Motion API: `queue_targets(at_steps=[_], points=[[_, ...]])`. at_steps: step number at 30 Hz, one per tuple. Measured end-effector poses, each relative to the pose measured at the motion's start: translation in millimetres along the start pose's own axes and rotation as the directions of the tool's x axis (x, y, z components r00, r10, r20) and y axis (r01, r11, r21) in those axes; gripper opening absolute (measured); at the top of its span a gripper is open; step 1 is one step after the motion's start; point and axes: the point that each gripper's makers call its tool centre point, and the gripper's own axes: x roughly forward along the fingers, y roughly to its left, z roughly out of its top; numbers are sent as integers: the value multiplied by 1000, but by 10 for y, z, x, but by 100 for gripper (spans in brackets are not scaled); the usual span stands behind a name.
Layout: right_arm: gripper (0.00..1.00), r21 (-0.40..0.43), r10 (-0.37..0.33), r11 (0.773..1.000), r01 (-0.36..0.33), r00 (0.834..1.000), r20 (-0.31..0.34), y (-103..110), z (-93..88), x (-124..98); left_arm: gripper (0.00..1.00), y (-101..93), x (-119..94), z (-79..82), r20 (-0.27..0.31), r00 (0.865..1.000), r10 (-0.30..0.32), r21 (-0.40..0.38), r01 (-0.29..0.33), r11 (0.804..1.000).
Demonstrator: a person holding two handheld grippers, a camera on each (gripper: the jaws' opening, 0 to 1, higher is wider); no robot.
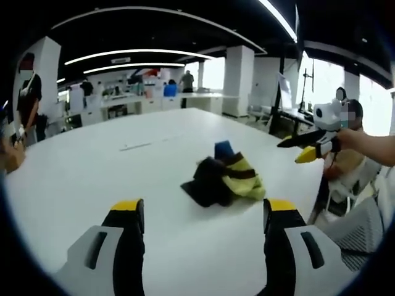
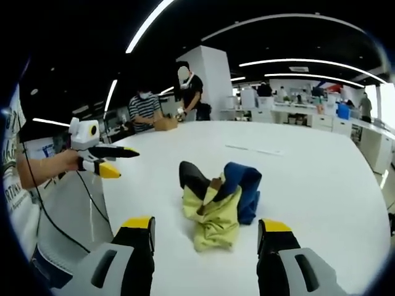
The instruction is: Fold the garment on the visible template until the final outline fits inside the template.
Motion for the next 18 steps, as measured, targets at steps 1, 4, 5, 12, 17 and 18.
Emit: queue_targets(at_steps=[1, 4, 5, 12, 17, 18], points=[[64, 2, 4, 1000, -4, 1000, 0, -3, 3, 23, 75, -21, 35, 8, -4, 1000, -12, 6, 12, 1000], [63, 5, 13, 1000, -13, 1000, -3, 6, 8, 77, 74, -53, 113, 30, -15, 999, -32, 28, 33, 999], [63, 5, 16, 1000, -16, 1000, -4, 8, 9, 93, 74, -61, 141, 45, -16, 999, -42, 33, 42, 999], [62, 13, 38, 999, -38, 999, -12, 27, 15, 240, 71, -90, 282, 122, -16, 997, -80, 48, 80, 996], [60, 16, 53, 998, -53, 998, -22, 41, 2, 333, 67, -108, 404, 157, -26, 994, -110, 60, 112, 992], [60, 18, 56, 998, -55, 998, -25, 42, -1, 357, 66, -111, 436, 160, -31, 993, -115, 59, 117, 991]])
